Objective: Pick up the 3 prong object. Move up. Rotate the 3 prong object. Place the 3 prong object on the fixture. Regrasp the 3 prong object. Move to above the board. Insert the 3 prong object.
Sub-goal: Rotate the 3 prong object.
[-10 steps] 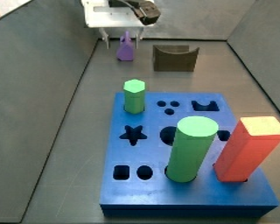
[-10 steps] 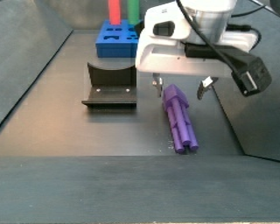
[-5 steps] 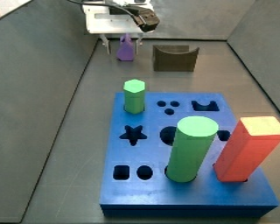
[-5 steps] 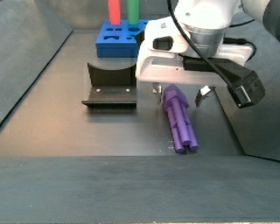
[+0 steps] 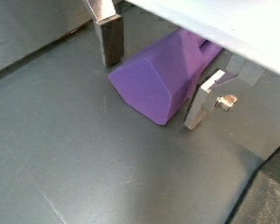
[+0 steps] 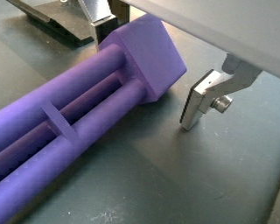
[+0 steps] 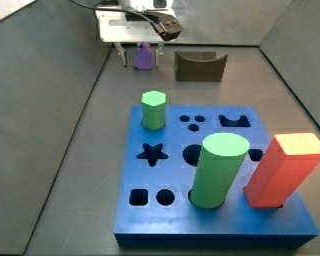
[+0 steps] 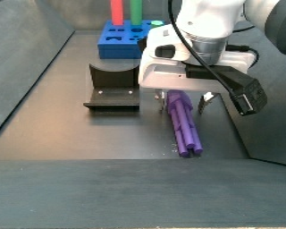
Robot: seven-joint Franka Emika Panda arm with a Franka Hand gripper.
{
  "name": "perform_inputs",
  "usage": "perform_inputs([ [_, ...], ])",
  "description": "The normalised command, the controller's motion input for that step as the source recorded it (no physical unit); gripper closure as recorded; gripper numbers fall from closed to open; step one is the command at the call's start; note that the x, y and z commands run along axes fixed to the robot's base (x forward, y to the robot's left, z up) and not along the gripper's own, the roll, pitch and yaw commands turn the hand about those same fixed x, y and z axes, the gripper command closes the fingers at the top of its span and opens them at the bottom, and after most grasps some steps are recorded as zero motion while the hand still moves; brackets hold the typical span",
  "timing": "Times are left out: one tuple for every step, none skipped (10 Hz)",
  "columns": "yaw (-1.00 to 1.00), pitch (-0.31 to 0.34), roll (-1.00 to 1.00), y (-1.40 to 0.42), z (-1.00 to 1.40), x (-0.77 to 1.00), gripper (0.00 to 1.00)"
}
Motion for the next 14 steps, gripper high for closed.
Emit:
perform_inputs([
  [0.00,-0.032,0.22,0.00,-0.18,0.04,0.00],
  [0.00,-0.030,0.23,0.00,-0.16,0.04,0.00],
  [0.00,-0.030,0.23,0.00,-0.16,0.04,0.00],
  [0.00,-0.030,0.22,0.00,-0.16,0.04,0.00],
  [0.00,-0.030,0.22,0.00,-0.16,0.04,0.00],
  [0.00,-0.030,0.22,0.00,-0.16,0.04,0.00],
  [0.00,-0.030,0.22,0.00,-0.16,0.04,0.00],
  [0.00,-0.030,0.22,0.00,-0.16,0.04,0.00],
  [0.00,-0.030,0.22,0.00,-0.16,0.04,0.00],
  [0.00,-0.030,0.22,0.00,-0.16,0.04,0.00],
  [0.00,-0.030,0.22,0.00,-0.16,0.04,0.00],
  [0.00,-0.030,0.22,0.00,-0.16,0.04,0.00],
  [0.00,-0.030,0.22,0.00,-0.16,0.04,0.00],
  [0.00,-0.030,0.22,0.00,-0.16,0.04,0.00],
])
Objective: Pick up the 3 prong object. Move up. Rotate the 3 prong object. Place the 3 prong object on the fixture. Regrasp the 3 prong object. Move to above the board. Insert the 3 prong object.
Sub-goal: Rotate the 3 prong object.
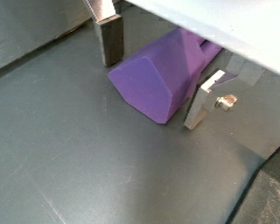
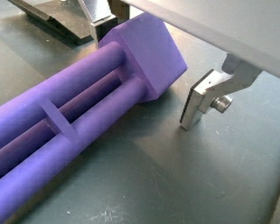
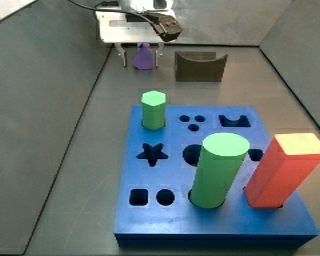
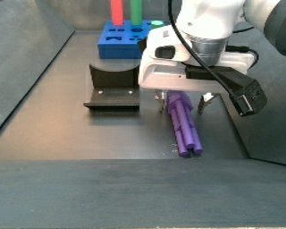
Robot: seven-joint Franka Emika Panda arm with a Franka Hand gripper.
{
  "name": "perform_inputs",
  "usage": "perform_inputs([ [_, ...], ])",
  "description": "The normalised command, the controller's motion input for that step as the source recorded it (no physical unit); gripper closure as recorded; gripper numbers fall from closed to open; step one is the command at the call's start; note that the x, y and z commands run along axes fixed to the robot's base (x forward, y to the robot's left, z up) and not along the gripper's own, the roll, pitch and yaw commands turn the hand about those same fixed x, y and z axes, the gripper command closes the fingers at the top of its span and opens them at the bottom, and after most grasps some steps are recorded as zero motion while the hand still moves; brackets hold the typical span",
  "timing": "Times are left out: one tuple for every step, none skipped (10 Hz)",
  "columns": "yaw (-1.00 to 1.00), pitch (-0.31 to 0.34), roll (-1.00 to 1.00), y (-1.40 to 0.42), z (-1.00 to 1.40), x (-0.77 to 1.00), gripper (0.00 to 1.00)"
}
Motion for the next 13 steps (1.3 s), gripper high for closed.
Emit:
perform_inputs([
  [0.00,-0.030,0.22,0.00,-0.16,0.04,0.00],
  [0.00,-0.030,0.22,0.00,-0.16,0.04,0.00],
  [0.00,-0.030,0.22,0.00,-0.16,0.04,0.00],
  [0.00,-0.030,0.22,0.00,-0.16,0.04,0.00],
  [0.00,-0.030,0.22,0.00,-0.16,0.04,0.00],
  [0.00,-0.030,0.22,0.00,-0.16,0.04,0.00],
  [0.00,-0.030,0.22,0.00,-0.16,0.04,0.00],
  [0.00,-0.030,0.22,0.00,-0.16,0.04,0.00],
  [0.00,-0.030,0.22,0.00,-0.16,0.04,0.00],
  [0.00,-0.030,0.22,0.00,-0.16,0.04,0.00],
  [0.00,-0.030,0.22,0.00,-0.16,0.04,0.00],
  [0.00,-0.030,0.22,0.00,-0.16,0.04,0.00],
  [0.00,-0.030,0.22,0.00,-0.16,0.04,0.00],
])
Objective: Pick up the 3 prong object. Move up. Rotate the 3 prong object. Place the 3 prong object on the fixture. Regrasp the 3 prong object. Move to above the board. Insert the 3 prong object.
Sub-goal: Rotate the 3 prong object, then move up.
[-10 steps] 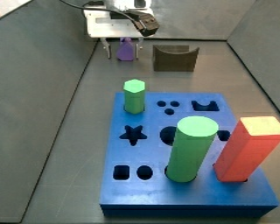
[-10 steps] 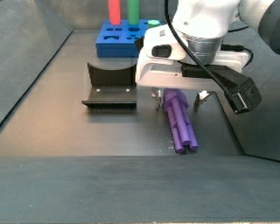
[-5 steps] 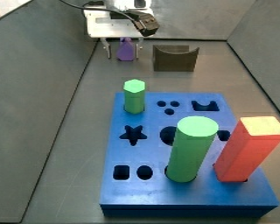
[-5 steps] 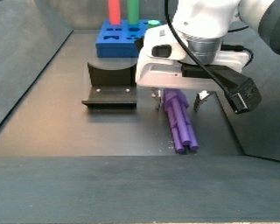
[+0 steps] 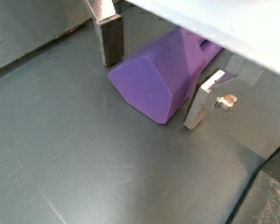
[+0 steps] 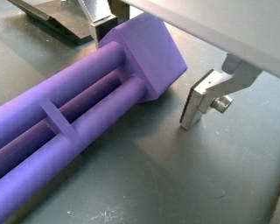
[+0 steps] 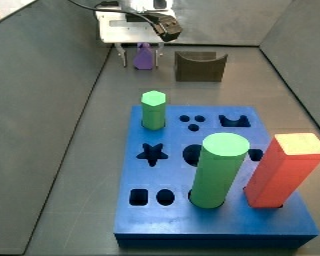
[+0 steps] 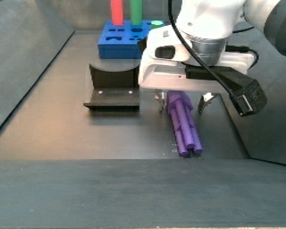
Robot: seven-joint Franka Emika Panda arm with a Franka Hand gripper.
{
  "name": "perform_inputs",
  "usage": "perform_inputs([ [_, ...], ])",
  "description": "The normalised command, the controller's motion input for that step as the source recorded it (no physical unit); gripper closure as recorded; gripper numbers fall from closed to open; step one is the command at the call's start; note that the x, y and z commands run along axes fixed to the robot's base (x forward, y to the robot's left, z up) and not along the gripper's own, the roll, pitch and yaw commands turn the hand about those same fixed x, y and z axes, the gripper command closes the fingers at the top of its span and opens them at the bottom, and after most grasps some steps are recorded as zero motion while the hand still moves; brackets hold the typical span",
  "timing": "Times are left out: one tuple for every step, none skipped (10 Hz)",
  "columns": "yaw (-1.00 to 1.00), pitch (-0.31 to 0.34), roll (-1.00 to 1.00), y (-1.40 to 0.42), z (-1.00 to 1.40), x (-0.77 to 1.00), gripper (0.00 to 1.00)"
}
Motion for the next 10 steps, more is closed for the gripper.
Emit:
perform_inputs([
  [0.00,-0.030,0.22,0.00,-0.16,0.04,0.00],
  [0.00,-0.030,0.22,0.00,-0.16,0.04,0.00],
  [0.00,-0.030,0.22,0.00,-0.16,0.03,0.00],
  [0.00,-0.030,0.22,0.00,-0.16,0.03,0.00],
  [0.00,-0.030,0.22,0.00,-0.16,0.03,0.00],
  [0.00,0.000,0.00,0.00,0.00,0.00,1.00],
  [0.00,0.000,0.00,0.00,0.83,0.00,1.00],
  [0.00,0.004,0.00,0.00,0.82,-0.01,1.00],
  [0.01,0.029,-0.03,-0.01,0.71,-0.03,1.00],
  [0.01,0.042,-0.06,0.00,0.61,-0.02,1.00],
])
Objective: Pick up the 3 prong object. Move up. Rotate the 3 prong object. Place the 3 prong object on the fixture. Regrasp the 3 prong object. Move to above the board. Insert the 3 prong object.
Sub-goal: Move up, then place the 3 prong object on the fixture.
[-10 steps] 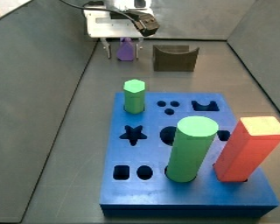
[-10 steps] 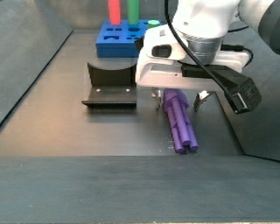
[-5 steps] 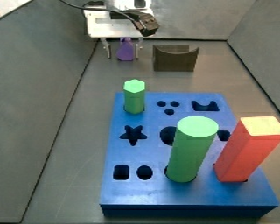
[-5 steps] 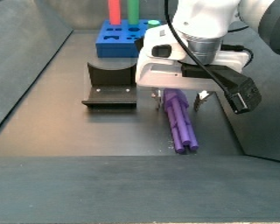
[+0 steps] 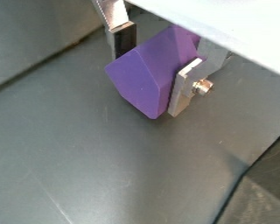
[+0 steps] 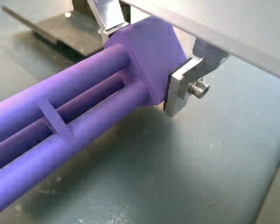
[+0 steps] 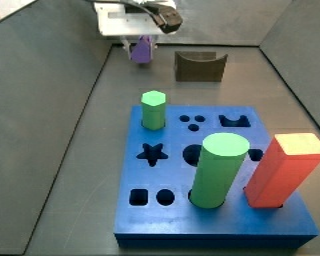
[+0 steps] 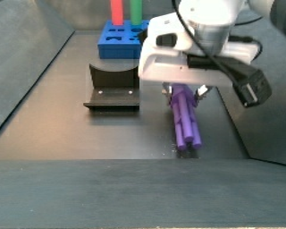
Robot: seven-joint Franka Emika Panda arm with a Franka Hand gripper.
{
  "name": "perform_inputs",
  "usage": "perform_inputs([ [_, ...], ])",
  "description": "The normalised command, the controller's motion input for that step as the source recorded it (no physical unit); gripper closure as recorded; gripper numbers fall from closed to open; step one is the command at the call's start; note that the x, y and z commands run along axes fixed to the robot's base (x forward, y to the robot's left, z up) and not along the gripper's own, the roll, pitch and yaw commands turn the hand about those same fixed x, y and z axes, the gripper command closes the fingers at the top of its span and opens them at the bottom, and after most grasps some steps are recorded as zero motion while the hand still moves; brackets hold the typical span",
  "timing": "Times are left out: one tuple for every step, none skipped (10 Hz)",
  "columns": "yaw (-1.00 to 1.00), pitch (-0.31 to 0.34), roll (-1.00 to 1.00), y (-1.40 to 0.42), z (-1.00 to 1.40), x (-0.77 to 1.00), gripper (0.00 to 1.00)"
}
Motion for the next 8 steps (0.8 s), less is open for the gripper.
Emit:
perform_inputs([
  [0.01,0.043,-0.08,0.00,0.50,-0.01,1.00],
  [0.01,0.037,-0.11,0.00,0.39,-0.02,1.00],
  [0.02,0.030,-0.14,0.00,0.25,-0.02,1.00],
  [0.00,0.000,0.00,0.00,1.00,0.00,1.00],
  [-0.01,-0.009,-0.02,0.00,1.00,0.00,1.00],
  [-0.01,0.002,-0.03,0.00,1.00,-0.01,1.00],
  [0.00,0.006,-0.05,-0.01,1.00,-0.01,1.00],
  [0.01,0.019,-0.08,-0.01,1.00,-0.02,1.00],
])
